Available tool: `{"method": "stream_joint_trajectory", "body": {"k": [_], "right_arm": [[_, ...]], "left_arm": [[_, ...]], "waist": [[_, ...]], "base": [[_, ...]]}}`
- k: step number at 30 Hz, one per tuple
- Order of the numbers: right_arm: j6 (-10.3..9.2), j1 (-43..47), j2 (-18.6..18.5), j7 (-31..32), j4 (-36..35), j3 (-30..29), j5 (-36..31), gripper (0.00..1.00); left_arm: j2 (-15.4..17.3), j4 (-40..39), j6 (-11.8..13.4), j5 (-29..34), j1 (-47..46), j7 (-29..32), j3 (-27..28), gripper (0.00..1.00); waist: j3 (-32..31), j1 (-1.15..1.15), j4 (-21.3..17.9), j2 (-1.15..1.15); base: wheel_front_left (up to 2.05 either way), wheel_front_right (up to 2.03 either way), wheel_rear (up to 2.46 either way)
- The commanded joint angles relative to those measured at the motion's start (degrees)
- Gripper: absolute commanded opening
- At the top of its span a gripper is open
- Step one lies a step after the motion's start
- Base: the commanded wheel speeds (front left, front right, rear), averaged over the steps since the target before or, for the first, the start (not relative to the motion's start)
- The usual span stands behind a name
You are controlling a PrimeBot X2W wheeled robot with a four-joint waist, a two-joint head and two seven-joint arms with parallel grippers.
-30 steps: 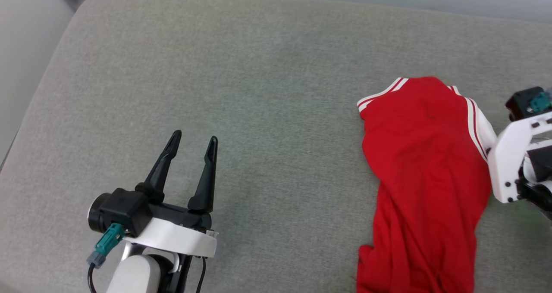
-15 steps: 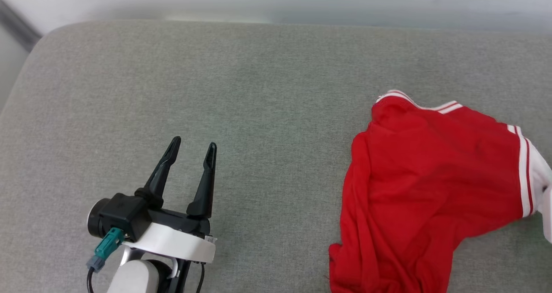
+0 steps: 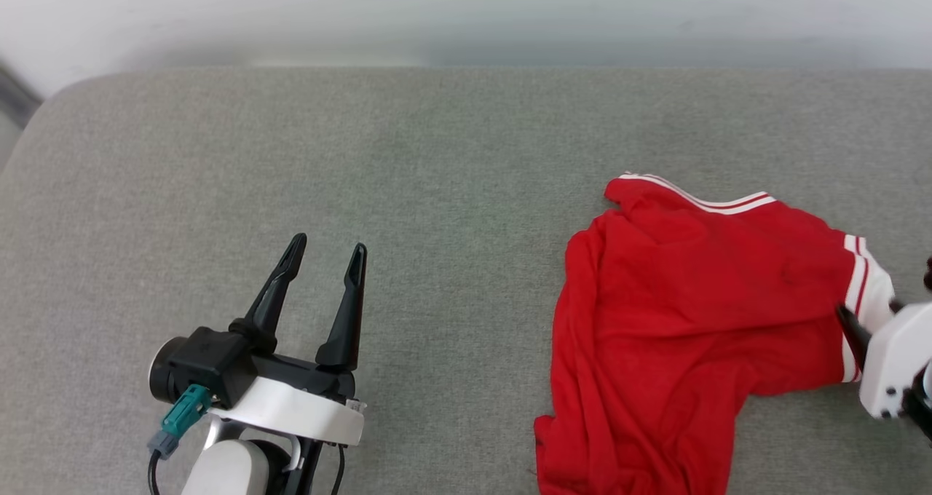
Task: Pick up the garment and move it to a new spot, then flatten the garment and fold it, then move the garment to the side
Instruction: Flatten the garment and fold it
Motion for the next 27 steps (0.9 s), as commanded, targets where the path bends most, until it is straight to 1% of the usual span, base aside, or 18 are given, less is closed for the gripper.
{"method": "stream_joint_trajectory", "body": {"k": [1,4,9,12,15,18,20,22,24,27], "right_arm": [[-0.04,-1.1,0.5,-2.3,-1.0,0.1,1.1,1.00],[-0.04,-0.8,1.3,-9.2,-4.6,1.8,3.3,1.00],[-0.04,1.9,3.2,-22.9,-12.0,4.2,6.6,1.00],[-0.04,4.2,5.1,-30.9,-15.6,4.8,6.4,1.00],[-0.04,6.4,7.4,-37.0,-17.7,4.6,6.2,1.00],[-0.04,7.8,9.1,-41.2,-18.9,4.6,5.0,1.00],[-0.03,8.4,10.2,-42.5,-19.6,4.3,4.6,1.00],[-0.04,8.5,11.2,-43.3,-20.3,3.9,3.9,1.00],[-0.04,8.3,11.7,-43.6,-20.9,3.9,3.4,1.00],[-0.04,7.2,12.1,-44.1,-22.1,3.8,2.3,1.00]], "left_arm": [[0.1,-0.1,-0.1,0.0,0.1,-0.1,-0.1,1.00],[-0.2,-0.4,-0.1,-0.5,0.3,-0.1,-0.1,1.00],[-0.5,-0.7,-0.1,-1.4,1.3,-0.1,-0.3,1.00],[-0.6,-0.6,-0.1,-2.0,2.0,-0.1,-0.8,1.00],[-0.4,0.0,-0.1,-2.5,2.6,-0.1,-1.9,1.00],[0.0,0.7,-0.1,-2.8,2.3,-0.1,-3.6,1.00],[0.3,1.5,-0.1,-3.9,1.4,-0.1,-5.4,1.00],[0.9,2.2,-0.1,-5.5,-0.7,1.2,-7.5,1.00],[1.9,3.1,-0.1,-6.3,-3.5,4.0,-10.0,1.00],[3.3,4.6,-0.1,-8.0,-9.9,10.5,-14.2,1.00]], "waist": [[-0.8,0.00,-0.6,0.00],[-1.8,0.00,-1.2,0.00],[-3.1,0.00,-2.2,0.00],[-3.6,0.00,-2.8,0.00],[-3.7,0.00,-3.5,0.00],[-3.4,0.00,-4.2,0.00],[-2.9,0.00,-4.7,0.00],[-2.1,0.00,-5.3,0.00],[-1.2,0.00,-6.0,0.00],[0.4,0.00,-7.5,0.00]], "base": [[0.00,0.00,0.00],[0.00,0.00,0.00],[0.00,0.00,0.00],[0.00,0.00,0.00],[0.00,0.00,0.00],[0.00,0.00,0.00],[0.00,0.00,0.00],[0.00,0.00,0.00],[0.00,0.00,0.00],[0.00,0.00,0.00]]}}
